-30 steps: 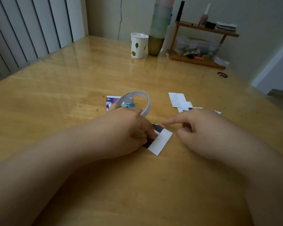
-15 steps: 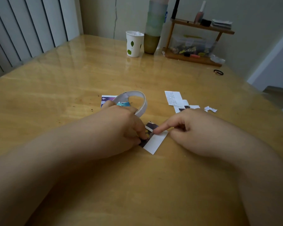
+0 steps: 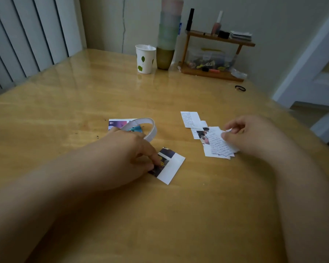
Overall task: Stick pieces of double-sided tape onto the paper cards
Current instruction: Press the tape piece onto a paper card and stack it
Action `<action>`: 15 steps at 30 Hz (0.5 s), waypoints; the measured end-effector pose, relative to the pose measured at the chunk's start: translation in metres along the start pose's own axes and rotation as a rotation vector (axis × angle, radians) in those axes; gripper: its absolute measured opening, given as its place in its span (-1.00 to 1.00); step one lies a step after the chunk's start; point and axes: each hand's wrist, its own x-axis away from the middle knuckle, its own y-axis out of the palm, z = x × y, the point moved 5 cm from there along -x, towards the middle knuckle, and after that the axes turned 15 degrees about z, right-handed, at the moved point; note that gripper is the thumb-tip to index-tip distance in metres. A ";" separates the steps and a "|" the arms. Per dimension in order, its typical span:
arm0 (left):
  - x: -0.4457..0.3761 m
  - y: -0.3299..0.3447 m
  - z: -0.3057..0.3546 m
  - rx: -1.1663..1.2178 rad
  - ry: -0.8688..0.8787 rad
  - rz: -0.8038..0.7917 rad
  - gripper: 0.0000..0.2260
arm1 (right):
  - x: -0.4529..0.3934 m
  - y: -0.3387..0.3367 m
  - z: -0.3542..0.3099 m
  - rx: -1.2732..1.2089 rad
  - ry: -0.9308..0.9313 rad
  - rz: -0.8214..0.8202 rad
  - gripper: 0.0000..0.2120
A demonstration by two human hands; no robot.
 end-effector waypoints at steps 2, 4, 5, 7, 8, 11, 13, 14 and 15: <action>0.001 0.000 0.000 0.026 -0.002 -0.008 -0.79 | 0.002 0.008 0.005 0.074 0.032 -0.109 -0.68; 0.001 0.000 0.000 0.032 0.008 -0.015 -0.77 | 0.002 0.013 0.007 0.096 0.067 -0.180 -0.60; 0.001 0.000 0.000 0.033 0.008 -0.017 -0.76 | 0.002 0.013 0.007 0.091 0.086 -0.194 -0.57; 0.001 0.001 0.000 0.033 0.008 -0.013 -0.77 | 0.002 0.013 0.007 0.117 0.108 -0.212 -0.51; 0.001 0.001 0.000 0.030 0.011 -0.008 -0.79 | 0.003 0.012 0.006 0.147 0.114 -0.223 -0.49; 0.001 0.000 0.000 0.023 0.009 -0.004 -0.80 | 0.006 0.010 0.004 0.201 0.121 -0.234 -0.48; 0.001 0.000 0.001 0.018 0.004 -0.007 -0.80 | 0.006 0.010 0.003 0.171 0.120 -0.213 -0.57; 0.001 -0.001 0.002 0.020 -0.002 -0.006 -0.79 | 0.007 0.011 0.002 0.153 0.123 -0.201 -0.57; 0.001 -0.001 0.002 0.026 -0.004 -0.003 -0.79 | 0.008 0.011 0.001 0.135 0.125 -0.187 -0.56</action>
